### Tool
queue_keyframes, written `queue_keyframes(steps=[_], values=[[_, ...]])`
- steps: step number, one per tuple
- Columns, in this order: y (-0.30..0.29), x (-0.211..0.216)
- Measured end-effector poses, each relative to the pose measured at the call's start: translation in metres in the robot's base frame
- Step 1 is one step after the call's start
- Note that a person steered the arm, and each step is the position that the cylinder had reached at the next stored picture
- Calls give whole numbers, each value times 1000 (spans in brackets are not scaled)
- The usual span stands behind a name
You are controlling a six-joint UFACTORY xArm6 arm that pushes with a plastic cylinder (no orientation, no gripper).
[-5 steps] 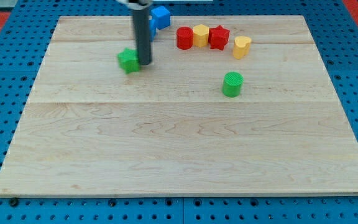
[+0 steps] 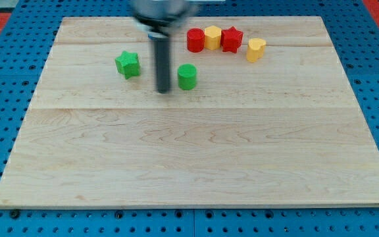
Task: Push the green circle towards the green star
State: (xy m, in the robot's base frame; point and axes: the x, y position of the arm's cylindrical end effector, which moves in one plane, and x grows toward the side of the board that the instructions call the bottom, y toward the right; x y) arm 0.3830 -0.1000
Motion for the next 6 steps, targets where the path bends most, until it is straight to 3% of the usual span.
queue_keyframes(steps=[1, 2, 3, 4, 5, 6], values=[[43, 41], [117, 12], [118, -26], [31, -20], [33, -43], [112, -50]])
